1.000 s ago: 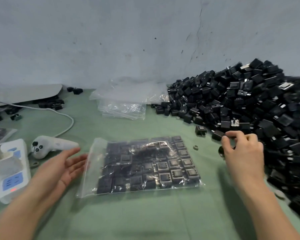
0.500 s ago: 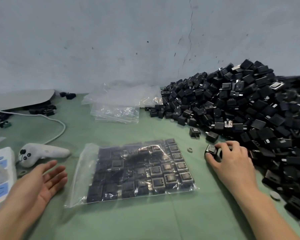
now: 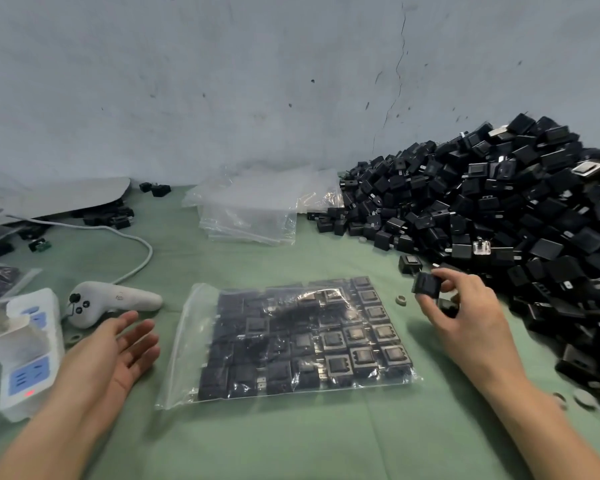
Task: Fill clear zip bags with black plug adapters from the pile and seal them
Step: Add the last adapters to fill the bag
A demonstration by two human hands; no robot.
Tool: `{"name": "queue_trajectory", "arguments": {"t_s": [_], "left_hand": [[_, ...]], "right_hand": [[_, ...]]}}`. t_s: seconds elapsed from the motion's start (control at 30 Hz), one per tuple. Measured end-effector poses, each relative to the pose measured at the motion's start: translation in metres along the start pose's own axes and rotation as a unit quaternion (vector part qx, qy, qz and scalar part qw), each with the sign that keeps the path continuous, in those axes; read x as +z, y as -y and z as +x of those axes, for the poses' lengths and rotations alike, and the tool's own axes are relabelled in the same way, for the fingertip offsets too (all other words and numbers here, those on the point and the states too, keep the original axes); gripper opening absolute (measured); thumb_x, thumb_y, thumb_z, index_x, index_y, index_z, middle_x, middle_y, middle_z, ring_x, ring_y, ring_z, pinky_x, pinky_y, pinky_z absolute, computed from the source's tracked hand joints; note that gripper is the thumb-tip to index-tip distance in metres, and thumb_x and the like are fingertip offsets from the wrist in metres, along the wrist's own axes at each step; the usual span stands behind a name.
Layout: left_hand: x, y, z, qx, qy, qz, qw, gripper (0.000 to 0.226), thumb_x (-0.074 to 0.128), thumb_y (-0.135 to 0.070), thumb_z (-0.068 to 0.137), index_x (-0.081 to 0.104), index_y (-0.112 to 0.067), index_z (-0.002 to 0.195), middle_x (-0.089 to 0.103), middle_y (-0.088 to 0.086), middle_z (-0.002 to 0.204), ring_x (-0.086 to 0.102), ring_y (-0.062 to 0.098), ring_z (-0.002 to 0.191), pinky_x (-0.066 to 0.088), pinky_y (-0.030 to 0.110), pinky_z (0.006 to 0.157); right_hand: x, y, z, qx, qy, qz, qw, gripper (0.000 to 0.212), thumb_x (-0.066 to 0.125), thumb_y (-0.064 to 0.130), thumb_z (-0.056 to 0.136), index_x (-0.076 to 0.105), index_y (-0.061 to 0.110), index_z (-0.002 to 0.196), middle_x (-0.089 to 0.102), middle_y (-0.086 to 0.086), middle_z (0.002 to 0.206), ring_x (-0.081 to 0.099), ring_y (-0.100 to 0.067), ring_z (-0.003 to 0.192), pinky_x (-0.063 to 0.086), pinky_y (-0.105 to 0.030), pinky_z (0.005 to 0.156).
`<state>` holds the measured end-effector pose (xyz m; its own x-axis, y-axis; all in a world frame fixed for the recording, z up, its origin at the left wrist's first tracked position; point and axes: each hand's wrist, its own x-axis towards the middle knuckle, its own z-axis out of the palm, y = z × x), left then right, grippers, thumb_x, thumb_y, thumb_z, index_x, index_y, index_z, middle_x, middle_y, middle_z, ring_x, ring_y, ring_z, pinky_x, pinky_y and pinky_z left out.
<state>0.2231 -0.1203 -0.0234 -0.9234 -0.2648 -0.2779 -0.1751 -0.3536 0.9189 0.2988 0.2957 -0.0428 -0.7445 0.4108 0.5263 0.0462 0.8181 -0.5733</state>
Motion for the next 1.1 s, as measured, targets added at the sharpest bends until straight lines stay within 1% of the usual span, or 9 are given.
{"name": "queue_trajectory", "arguments": {"t_s": [0.1, 0.13, 0.23, 0.3, 0.47, 0.7, 0.83, 0.97, 1.1], "left_hand": [[-0.002, 0.000, 0.004, -0.004, -0.004, -0.005, 1.000, 0.021, 0.038, -0.018, 0.104, 0.057, -0.021, 0.095, 0.060, 0.003, 0.090, 0.056, 0.016, 0.076, 0.056, 0.021, 0.046], [-0.003, 0.000, 0.005, -0.004, -0.006, -0.007, 1.000, 0.021, 0.038, -0.018, 0.104, 0.057, -0.021, 0.095, 0.060, 0.003, 0.090, 0.056, 0.016, 0.076, 0.056, 0.021, 0.046], [-0.007, 0.002, 0.010, -0.005, -0.012, -0.012, 1.000, 0.021, 0.038, -0.018, 0.104, 0.057, -0.021, 0.095, 0.061, 0.003, 0.091, 0.056, 0.015, 0.075, 0.056, 0.021, 0.045], [-0.008, 0.002, 0.014, -0.008, -0.015, -0.013, 1.000, 0.022, 0.037, -0.019, 0.104, 0.056, -0.021, 0.094, 0.060, 0.002, 0.091, 0.056, 0.015, 0.075, 0.055, 0.021, 0.045], [-0.009, 0.003, 0.020, -0.005, -0.022, -0.012, 1.000, 0.022, 0.036, -0.019, 0.104, 0.056, -0.022, 0.094, 0.060, 0.001, 0.091, 0.055, 0.015, 0.076, 0.056, 0.021, 0.045], [-0.005, 0.002, 0.027, 0.013, -0.034, -0.020, 0.999, 0.022, 0.036, -0.021, 0.103, 0.055, -0.024, 0.092, 0.058, -0.002, 0.089, 0.054, 0.013, 0.074, 0.054, 0.017, 0.045], [-0.002, 0.003, 0.026, 0.023, -0.037, -0.016, 0.999, 0.022, 0.035, -0.020, 0.103, 0.054, -0.025, 0.092, 0.056, -0.002, 0.088, 0.052, 0.012, 0.073, 0.054, 0.016, 0.048], [0.002, 0.005, 0.023, 0.028, -0.038, -0.012, 0.999, 0.023, 0.035, -0.023, 0.104, 0.054, -0.025, 0.091, 0.056, -0.004, 0.087, 0.051, 0.010, 0.072, 0.048, 0.022, 0.066], [0.000, 0.005, 0.021, 0.029, -0.040, -0.012, 0.999, 0.023, 0.035, -0.023, 0.104, 0.054, -0.025, 0.092, 0.055, -0.003, 0.087, 0.050, 0.011, 0.072, 0.055, 0.017, 0.051]], "right_hand": [[-0.010, 0.013, 0.014, 0.156, -0.051, 0.270, 0.949, 0.032, 0.071, 0.037, 0.091, 0.062, 0.027, 0.120, 0.065, 0.010, 0.096, 0.062, -0.008, 0.082, 0.048, -0.016, 0.058], [-0.016, 0.019, 0.020, 0.228, -0.062, 0.400, 0.886, 0.031, 0.069, 0.039, 0.092, 0.064, 0.023, 0.119, 0.068, 0.007, 0.093, 0.064, -0.009, 0.079, 0.050, -0.015, 0.055], [-0.027, 0.028, 0.031, 0.353, -0.024, 0.701, 0.619, 0.034, 0.067, 0.044, 0.091, 0.066, 0.013, 0.104, 0.072, 0.001, 0.092, 0.068, -0.014, 0.077, 0.059, -0.031, 0.069], [-0.025, 0.033, 0.032, 0.362, 0.006, 0.778, 0.514, 0.031, 0.062, 0.039, 0.092, 0.066, 0.009, 0.101, 0.070, -0.004, 0.097, 0.068, -0.020, 0.081, 0.057, -0.037, 0.074], [-0.007, 0.041, 0.027, 0.379, 0.044, 0.826, 0.414, 0.028, 0.057, 0.026, 0.087, 0.065, 0.006, 0.105, 0.068, -0.010, 0.107, 0.069, -0.027, 0.095, 0.055, -0.055, 0.085], [-0.008, 0.030, 0.028, 0.388, 0.057, 0.797, 0.459, 0.030, 0.054, 0.031, 0.088, 0.064, 0.012, 0.109, 0.069, -0.015, 0.113, 0.069, -0.034, 0.100, 0.053, -0.063, 0.085], [-0.018, 0.021, 0.035, 0.404, 0.035, 0.745, 0.529, 0.024, 0.061, 0.038, 0.086, 0.069, 0.018, 0.098, 0.071, -0.009, 0.103, 0.070, -0.027, 0.085, 0.056, -0.046, 0.078], [-0.024, 0.018, 0.039, 0.414, 0.032, 0.555, 0.721, 0.011, 0.069, 0.027, 0.087, 0.063, 0.019, 0.091, 0.070, 0.000, 0.084, 0.060, -0.014, 0.066, 0.053, -0.030, 0.058], [-0.025, 0.011, 0.036, 0.255, -0.045, 0.199, 0.945, 0.005, 0.062, 0.025, 0.089, 0.062, 0.030, 0.090, 0.061, 0.002, 0.087, 0.055, -0.015, 0.066, 0.042, -0.029, 0.057]]}}
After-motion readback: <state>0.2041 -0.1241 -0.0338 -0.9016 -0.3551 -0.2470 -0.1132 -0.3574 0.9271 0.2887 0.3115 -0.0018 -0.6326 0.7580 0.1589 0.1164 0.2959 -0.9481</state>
